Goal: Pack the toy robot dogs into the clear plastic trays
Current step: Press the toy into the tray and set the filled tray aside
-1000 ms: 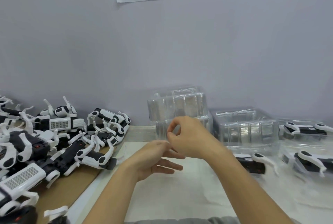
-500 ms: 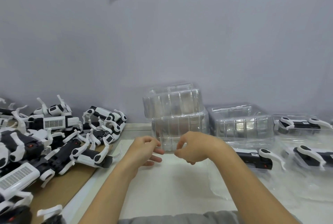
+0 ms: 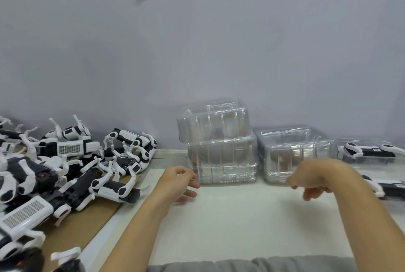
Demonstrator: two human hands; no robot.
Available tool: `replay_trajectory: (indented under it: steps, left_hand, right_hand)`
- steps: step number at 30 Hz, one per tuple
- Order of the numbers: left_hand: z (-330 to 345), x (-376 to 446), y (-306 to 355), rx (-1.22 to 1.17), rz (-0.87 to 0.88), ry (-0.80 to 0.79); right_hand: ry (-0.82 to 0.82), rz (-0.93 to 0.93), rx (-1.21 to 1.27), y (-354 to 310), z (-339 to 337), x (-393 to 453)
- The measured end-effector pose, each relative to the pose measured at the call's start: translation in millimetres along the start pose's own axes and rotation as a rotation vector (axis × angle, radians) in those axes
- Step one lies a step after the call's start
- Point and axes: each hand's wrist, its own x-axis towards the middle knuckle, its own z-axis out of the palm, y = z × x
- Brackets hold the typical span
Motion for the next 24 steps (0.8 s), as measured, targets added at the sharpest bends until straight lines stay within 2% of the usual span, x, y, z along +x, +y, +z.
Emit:
replay_trajectory:
  steps: [5,10,13,15,17,19,21,24]
  left_hand:
    - [0,1,0,-0.007,0.002,-0.001]
    - [0,1,0,-0.019,0.005,0.004]
    - [1,1,1,-0.055,0.020,0.039]
    - [1,2,2,-0.109,0.050,0.105]
    - [1,2,5,-0.170,0.099,0.180]
    - [1,2,9,-0.258,0.162,0.198]
    - [0,0,15,-0.390,0.195,0.164]
    - [-2,-1,21,-0.591,0.191,0.080]
  right_hand:
    - [0.009,0.079,0.091,16,0,3]
    - [0.143,-0.069,-0.033,-9,-1,-4]
    - [0.360,-0.198,-0.029,-30,0,-11]
    - [0.578,-0.296,0.165,-45,5,-14]
    - [0.808,-0.451,0.341,-62,12,-17]
    - [0.911,-0.654,0.374,-75,19,-23]
    - [0.895,-0.787,0.294,-84,25,-29]
    - [0.733,-0.797,0.185,-91,32,-29]
